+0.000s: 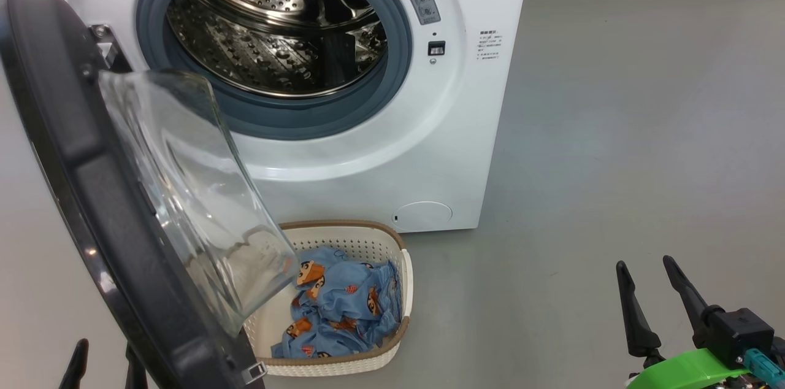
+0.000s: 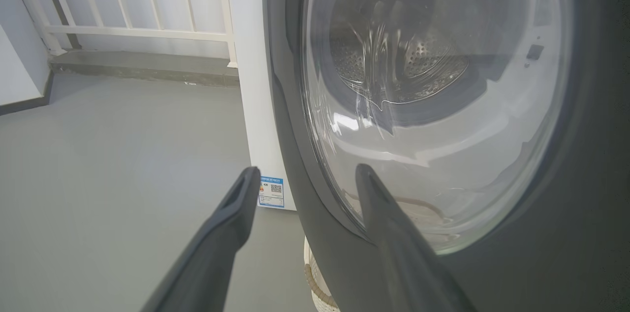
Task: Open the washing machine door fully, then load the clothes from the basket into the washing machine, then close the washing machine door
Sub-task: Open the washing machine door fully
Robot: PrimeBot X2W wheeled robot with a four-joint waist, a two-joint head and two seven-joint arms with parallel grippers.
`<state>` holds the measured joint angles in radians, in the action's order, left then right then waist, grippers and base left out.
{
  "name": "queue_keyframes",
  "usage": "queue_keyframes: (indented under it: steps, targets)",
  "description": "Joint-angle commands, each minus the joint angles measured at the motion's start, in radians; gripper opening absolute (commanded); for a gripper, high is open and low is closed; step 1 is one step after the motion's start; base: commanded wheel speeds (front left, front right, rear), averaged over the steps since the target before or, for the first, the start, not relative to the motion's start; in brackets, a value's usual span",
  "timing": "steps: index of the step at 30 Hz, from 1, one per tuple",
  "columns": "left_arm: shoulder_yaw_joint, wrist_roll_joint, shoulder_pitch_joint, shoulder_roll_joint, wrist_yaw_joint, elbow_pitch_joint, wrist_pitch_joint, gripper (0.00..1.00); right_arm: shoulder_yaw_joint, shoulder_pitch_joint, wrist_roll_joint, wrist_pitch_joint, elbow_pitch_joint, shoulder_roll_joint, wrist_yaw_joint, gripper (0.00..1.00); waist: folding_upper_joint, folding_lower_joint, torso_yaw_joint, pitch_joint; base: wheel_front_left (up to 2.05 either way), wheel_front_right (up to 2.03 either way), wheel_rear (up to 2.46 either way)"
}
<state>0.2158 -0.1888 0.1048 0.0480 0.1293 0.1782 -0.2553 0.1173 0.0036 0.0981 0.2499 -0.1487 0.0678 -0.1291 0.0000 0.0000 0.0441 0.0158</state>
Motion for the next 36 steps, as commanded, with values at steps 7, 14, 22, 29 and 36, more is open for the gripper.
queue_keyframes:
  steps: [7,14,22,29,36]
  targets:
    - [0.039,0.003,-0.008,0.019,0.001,-0.035,-0.006,1.0,-0.013,0.002,-0.01,0.012,0.021,0.005,-0.002,1.0,0.0,0.0,0.002,0.001,0.0,0.0,0.0]
    - [0.041,0.006,-0.008,0.017,0.001,-0.038,-0.006,1.0,-0.012,0.003,-0.012,0.012,0.023,0.003,-0.002,1.0,0.0,0.0,0.004,0.002,0.0,0.0,0.0]
    - [0.039,0.008,-0.008,0.015,0.001,-0.042,-0.006,1.0,-0.012,0.003,-0.015,0.012,0.018,0.002,-0.002,1.0,0.0,0.0,0.007,0.006,0.0,0.0,0.0]
    - [0.04,0.01,-0.009,0.013,0.001,-0.045,-0.006,1.0,-0.009,0.004,-0.015,0.012,0.005,-0.001,-0.002,1.0,0.0,0.0,0.01,0.007,0.0,0.0,0.0]
    - [0.041,0.014,-0.01,0.012,0.001,-0.047,-0.006,1.0,-0.005,0.006,-0.016,0.012,-0.011,-0.004,-0.002,1.0,0.0,0.0,0.014,0.006,0.0,0.0,0.0]
